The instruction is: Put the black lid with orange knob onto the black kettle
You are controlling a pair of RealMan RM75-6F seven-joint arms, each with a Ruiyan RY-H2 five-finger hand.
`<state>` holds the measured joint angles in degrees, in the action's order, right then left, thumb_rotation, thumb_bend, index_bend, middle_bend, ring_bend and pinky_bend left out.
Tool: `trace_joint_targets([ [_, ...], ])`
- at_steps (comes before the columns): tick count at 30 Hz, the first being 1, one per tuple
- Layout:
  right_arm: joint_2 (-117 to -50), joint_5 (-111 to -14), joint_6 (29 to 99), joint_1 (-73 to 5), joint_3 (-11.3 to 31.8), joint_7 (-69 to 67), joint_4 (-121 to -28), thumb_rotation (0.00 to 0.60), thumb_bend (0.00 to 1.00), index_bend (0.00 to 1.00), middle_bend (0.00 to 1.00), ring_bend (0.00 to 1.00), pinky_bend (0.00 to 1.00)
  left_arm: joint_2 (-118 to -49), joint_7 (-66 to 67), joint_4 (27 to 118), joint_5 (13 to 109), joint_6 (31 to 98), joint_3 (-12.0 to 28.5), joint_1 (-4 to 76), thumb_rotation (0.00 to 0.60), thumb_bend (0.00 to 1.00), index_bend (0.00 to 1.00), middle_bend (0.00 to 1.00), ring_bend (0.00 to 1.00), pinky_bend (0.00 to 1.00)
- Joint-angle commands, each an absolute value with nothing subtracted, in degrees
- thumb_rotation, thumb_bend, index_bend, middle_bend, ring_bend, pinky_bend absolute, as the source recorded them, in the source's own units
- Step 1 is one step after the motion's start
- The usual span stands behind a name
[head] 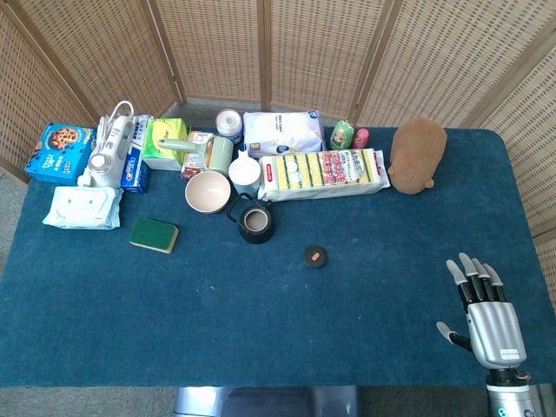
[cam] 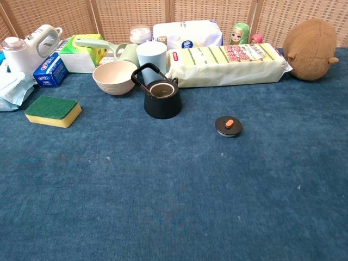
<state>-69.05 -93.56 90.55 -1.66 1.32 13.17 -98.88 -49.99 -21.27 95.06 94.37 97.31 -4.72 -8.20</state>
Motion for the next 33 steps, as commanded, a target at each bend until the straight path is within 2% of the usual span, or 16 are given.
trace_joint_targets([
  [1, -69.04, -93.43, 90.26, -1.72, 1.28, 13.03, -98.94, 0.6, 0.04, 0.01, 0.0, 0.0, 0.0, -49.95, -21.54, 95.01, 94.51, 97.38, -4.75, -8.19, 0.6, 0.07, 0.0, 0.0, 0.0, 0.06],
  [7, -70.23, -92.7, 87.49, -3.47, 1.94, 11.03, -98.77, 0.6, 0.04, 0.05, 0.0, 0.0, 0.0, -49.91, -22.91, 94.56, 94.17, 98.6, -4.56, -8.78, 0.6, 0.08, 0.0, 0.0, 0.0, 0.06],
  [13, -71.71, -90.92, 80.09, -8.57, 3.78, 8.79, -98.52, 0.6, 0.05, 0.12, 0.0, 0.0, 0.0, -50.09, -22.63, 94.66, 94.0, 98.86, -4.48, -9.01, 0.6, 0.08, 0.0, 0.0, 0.0, 0.06],
  [15, -72.63, -89.25, 75.59, -11.35, 4.68, 8.11, -98.73, 0.6, 0.05, 0.15, 0.0, 0.0, 0.0, -50.11, -22.26, 94.87, 93.76, 98.41, -4.42, -8.84, 0.6, 0.07, 0.0, 0.0, 0.0, 0.06],
  [19, -74.11, -87.31, 71.92, -14.16, 6.08, 7.98, -98.53, 0.6, 0.06, 0.21, 0.0, 0.0, 0.0, -50.07, -21.87, 95.22, 93.24, 97.8, -4.24, -8.59, 0.6, 0.07, 0.0, 0.0, 0.0, 0.06],
  [24, -79.1, -81.86, 66.77, -18.61, 9.26, 9.82, -97.02, 0.6, 0.1, 0.27, 0.0, 0.0, 0.0, -49.94, -21.54, 95.92, 92.86, 96.92, -4.12, -8.18, 0.6, 0.07, 0.0, 0.0, 0.0, 0.06],
  [27, -82.58, -76.63, 63.13, -21.58, 11.08, 12.75, -95.85, 0.6, 0.14, 0.28, 0.0, 0.0, 0.0, -49.9, -21.43, 96.0, 93.2, 96.99, -4.24, -8.23, 0.6, 0.07, 0.0, 0.0, 0.0, 0.06],
  [33, -87.64, -68.52, 60.14, -25.45, 13.25, 18.76, -93.09, 0.6, 0.15, 0.28, 0.0, 0.0, 0.0, -49.84, -21.58, 95.9, 93.28, 96.84, -4.3, -8.19, 0.6, 0.07, 0.0, 0.0, 0.0, 0.06],
])
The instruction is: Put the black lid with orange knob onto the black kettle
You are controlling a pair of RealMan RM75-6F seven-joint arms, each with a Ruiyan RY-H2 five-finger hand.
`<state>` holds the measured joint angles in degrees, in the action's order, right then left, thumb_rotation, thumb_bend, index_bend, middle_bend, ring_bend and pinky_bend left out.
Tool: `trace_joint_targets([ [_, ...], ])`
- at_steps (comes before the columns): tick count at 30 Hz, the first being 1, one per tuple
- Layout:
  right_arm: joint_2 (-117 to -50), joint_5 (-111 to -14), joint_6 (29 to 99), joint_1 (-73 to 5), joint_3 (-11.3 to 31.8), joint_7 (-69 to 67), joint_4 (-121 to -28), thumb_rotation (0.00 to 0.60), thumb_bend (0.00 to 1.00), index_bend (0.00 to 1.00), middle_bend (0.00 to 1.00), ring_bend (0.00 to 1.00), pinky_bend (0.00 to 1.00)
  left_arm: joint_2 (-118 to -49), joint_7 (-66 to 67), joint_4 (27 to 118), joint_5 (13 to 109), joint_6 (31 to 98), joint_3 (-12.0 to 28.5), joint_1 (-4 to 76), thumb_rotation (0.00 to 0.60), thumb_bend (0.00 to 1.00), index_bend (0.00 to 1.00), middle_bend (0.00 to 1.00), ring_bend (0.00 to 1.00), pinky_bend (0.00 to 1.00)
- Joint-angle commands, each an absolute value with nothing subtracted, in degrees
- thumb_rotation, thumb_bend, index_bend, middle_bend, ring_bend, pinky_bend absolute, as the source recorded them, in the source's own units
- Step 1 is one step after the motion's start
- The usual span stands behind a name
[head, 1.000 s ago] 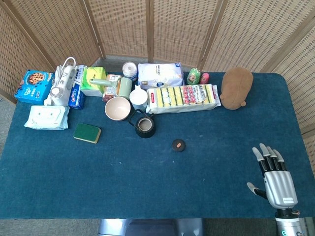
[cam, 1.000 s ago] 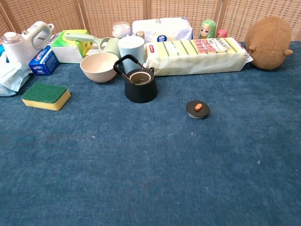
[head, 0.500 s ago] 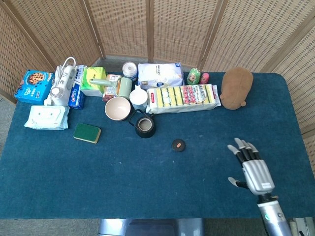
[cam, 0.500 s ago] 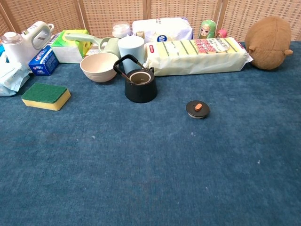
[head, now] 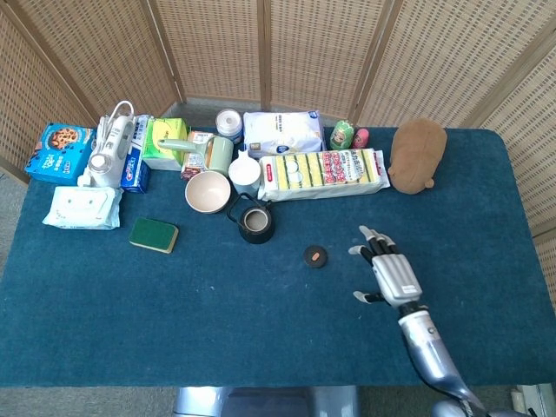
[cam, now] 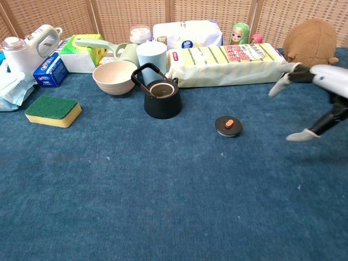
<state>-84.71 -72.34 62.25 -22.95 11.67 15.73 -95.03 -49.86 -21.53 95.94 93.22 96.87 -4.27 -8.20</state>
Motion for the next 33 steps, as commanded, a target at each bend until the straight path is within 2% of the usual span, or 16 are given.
trace_joint_targets([
  [1, -88.58, -66.7, 59.5, -26.25, 13.7, 19.59, -92.44, 0.6, 0.16, 0.28, 0.0, 0.0, 0.0, -49.85, -21.64, 95.84, 93.35, 96.89, -4.34, -8.22, 0.6, 0.07, 0.0, 0.0, 0.0, 0.06],
  [8, -93.14, -58.82, 58.57, -30.13, 15.83, 23.52, -89.09, 0.6, 0.17, 0.28, 0.0, 0.0, 0.0, -49.71, -22.46, 95.61, 93.05, 96.75, -4.21, -8.15, 0.6, 0.07, 0.0, 0.0, 0.0, 0.06],
  [33, -102.46, -52.32, 60.68, -35.21, 16.41, 25.49, -80.38, 0.6, 0.2, 0.28, 0.0, 0.0, 0.0, -49.54, -22.73, 95.65, 92.68, 96.26, -4.08, -7.97, 0.6, 0.08, 0.0, 0.0, 0.0, 0.06],
])
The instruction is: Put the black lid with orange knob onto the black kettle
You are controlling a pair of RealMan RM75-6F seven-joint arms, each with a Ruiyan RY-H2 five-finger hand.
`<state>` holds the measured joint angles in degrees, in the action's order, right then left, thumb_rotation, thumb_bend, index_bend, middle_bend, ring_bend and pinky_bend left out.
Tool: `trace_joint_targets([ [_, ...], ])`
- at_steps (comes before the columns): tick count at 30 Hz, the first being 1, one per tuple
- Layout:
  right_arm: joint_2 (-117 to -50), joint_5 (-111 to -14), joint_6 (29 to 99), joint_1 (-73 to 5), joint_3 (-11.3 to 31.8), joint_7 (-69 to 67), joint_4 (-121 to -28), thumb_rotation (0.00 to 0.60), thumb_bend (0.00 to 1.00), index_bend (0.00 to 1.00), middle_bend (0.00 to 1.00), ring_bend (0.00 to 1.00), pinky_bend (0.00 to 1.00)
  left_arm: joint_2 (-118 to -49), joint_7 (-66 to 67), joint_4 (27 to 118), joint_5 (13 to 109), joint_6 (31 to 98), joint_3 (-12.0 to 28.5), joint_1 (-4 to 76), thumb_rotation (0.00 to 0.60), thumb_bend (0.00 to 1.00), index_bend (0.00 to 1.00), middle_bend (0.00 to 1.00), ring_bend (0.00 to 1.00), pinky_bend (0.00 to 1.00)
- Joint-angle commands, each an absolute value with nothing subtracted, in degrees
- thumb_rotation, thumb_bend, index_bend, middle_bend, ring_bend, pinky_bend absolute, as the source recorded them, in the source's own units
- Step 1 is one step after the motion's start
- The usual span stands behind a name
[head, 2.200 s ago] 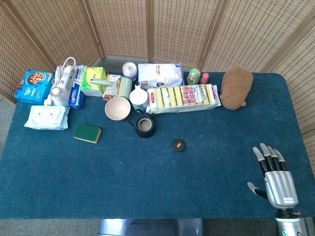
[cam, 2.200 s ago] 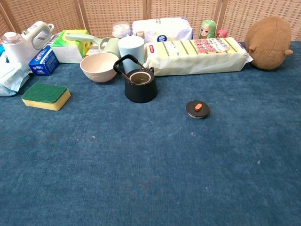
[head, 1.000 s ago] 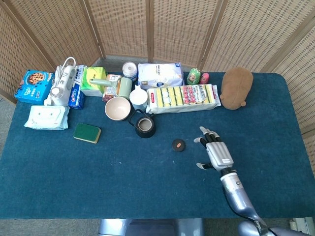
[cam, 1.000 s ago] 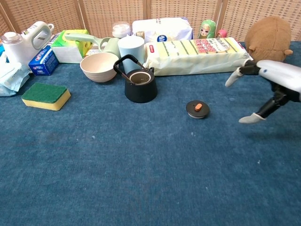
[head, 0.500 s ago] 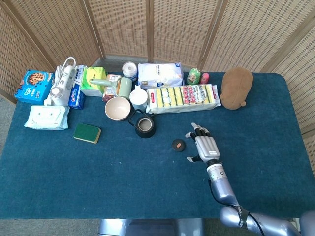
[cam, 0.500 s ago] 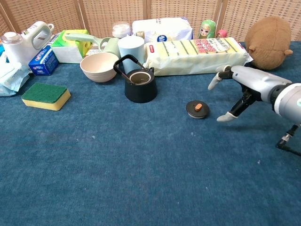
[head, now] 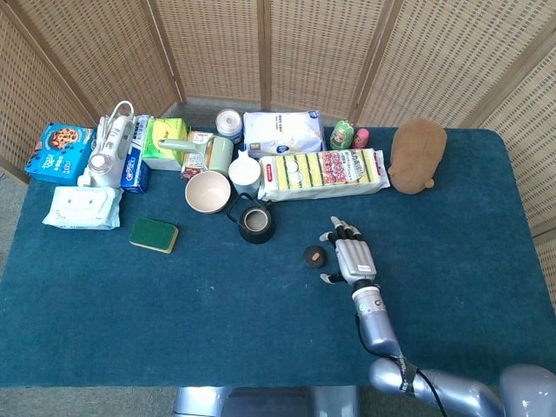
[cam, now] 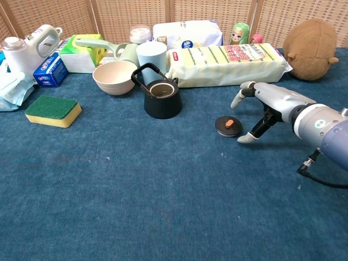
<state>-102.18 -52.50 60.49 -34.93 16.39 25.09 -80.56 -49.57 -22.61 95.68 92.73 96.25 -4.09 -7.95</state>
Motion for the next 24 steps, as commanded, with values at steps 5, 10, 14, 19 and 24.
trace_joint_targets([
  [5, -103.27, -51.31, 60.79, -36.02, 16.55, 26.27, -80.09, 0.6, 0.21, 0.31, 0.0, 0.0, 0.0, -49.44, -23.35, 95.47, 92.63, 96.42, -4.05, -8.05, 0.6, 0.07, 0.0, 0.0, 0.0, 0.06],
  [10, -103.91, -50.2, 60.54, -36.73, 16.29, 27.26, -79.04, 0.6, 0.21, 0.33, 0.0, 0.0, 0.0, -49.33, -23.96, 95.3, 92.69, 96.69, -4.05, -8.16, 0.6, 0.08, 0.0, 0.0, 0.0, 0.06],
  [14, -104.15, -49.54, 60.67, -37.17, 16.66, 27.45, -78.72, 0.6, 0.22, 0.34, 0.0, 0.0, 0.0, -49.28, -24.18, 95.24, 92.57, 96.57, -4.02, -8.12, 0.6, 0.08, 0.0, 0.0, 0.0, 0.06],
  [19, -104.11, -48.62, 60.55, -37.72, 16.87, 27.95, -78.49, 0.6, 0.23, 0.34, 0.0, 0.0, 0.0, -49.24, -24.09, 95.32, 92.58, 96.46, -4.02, -8.08, 0.6, 0.07, 0.0, 0.0, 0.0, 0.06],
  [24, -104.2, -47.46, 60.18, -38.08, 17.03, 28.0, -78.31, 0.6, 0.25, 0.34, 0.0, 0.0, 0.0, -49.25, -24.22, 95.32, 92.58, 96.59, -3.99, -8.14, 0.6, 0.07, 0.0, 0.0, 0.0, 0.06],
])
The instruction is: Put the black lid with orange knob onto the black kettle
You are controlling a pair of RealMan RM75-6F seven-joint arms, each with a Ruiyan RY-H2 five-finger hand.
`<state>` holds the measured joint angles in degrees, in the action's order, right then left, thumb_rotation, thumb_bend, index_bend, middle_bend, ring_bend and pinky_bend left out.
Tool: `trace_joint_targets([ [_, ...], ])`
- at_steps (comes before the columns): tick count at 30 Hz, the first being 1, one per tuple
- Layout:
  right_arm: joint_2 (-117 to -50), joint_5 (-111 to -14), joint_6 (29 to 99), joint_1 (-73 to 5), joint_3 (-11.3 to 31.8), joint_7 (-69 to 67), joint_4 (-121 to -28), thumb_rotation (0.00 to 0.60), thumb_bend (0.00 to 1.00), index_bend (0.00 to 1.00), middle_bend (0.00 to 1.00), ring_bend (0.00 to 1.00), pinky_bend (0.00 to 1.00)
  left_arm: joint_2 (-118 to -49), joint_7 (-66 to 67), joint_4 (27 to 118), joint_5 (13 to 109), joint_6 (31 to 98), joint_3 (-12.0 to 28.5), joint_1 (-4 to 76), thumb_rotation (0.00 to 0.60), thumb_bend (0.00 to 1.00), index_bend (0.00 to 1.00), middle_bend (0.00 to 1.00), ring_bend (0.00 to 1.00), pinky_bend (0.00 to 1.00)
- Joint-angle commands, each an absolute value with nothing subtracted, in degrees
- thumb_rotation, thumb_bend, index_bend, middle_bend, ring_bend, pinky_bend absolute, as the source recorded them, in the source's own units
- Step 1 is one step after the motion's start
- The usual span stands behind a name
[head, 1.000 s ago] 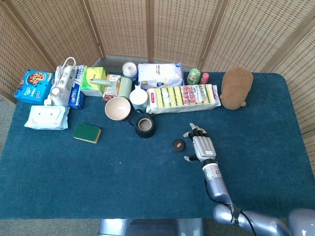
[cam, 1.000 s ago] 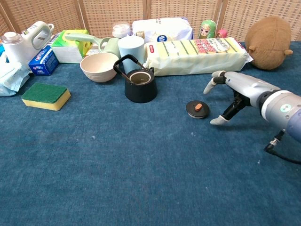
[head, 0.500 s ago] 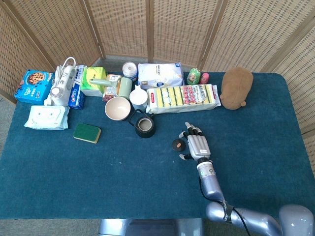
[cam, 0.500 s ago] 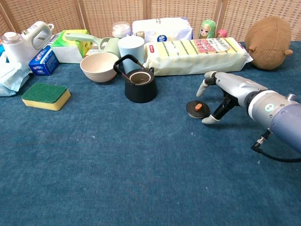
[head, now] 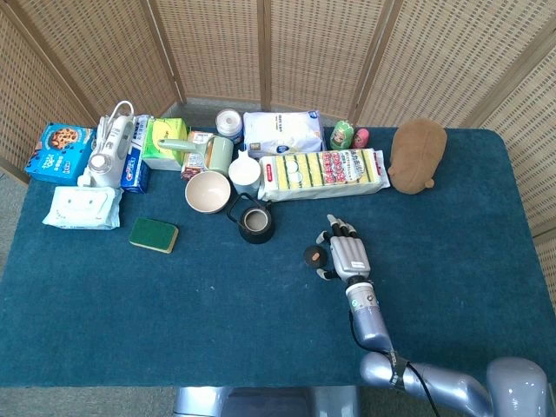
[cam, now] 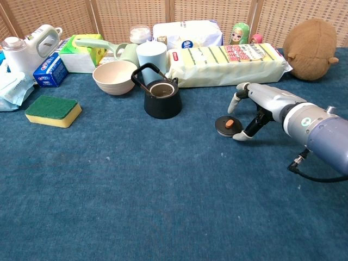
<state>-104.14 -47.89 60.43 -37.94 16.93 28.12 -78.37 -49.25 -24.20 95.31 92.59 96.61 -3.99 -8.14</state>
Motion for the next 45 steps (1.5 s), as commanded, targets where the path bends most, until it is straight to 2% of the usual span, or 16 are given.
trace_joint_targets([
  [1, -104.27, -47.25, 60.07, -38.14, 17.05, 27.94, -78.23, 0.6, 0.25, 0.34, 0.0, 0.0, 0.0, -49.24, -24.24, 95.31, 92.57, 96.56, -3.99, -8.12, 0.6, 0.07, 0.0, 0.0, 0.0, 0.06],
  [19, -105.25, -46.61, 61.38, -38.95, 16.72, 28.53, -78.16, 0.6, 0.26, 0.41, 0.01, 0.0, 0.0, -49.15, -24.96, 94.98, 92.47, 96.6, -3.93, -8.16, 0.6, 0.08, 0.0, 0.0, 0.0, 0.06],
  [33, -100.11, -49.54, 66.99, -39.33, 17.2, 33.51, -92.59, 0.6, 0.26, 0.41, 0.01, 0.0, 0.0, -49.08, -24.85, 95.14, 92.8, 96.69, -4.08, -8.23, 0.6, 0.07, 0.0, 0.0, 0.0, 0.06],
  [38, -99.84, -46.66, 67.86, -42.39, 20.18, 38.19, -95.98, 0.6, 0.26, 0.41, 0.01, 0.0, 0.0, -48.94, -25.51, 94.98, 92.53, 95.95, -4.11, -7.93, 0.6, 0.08, 0.0, 0.0, 0.0, 0.06],
  [45, -100.71, -40.69, 68.42, -48.03, 25.21, 44.14, -95.48, 0.6, 0.26, 0.41, 0.01, 0.0, 0.0, -48.46, -26.68, 95.01, 91.79, 95.33, -3.92, -7.65, 0.6, 0.08, 0.0, 0.0, 0.0, 0.06],
])
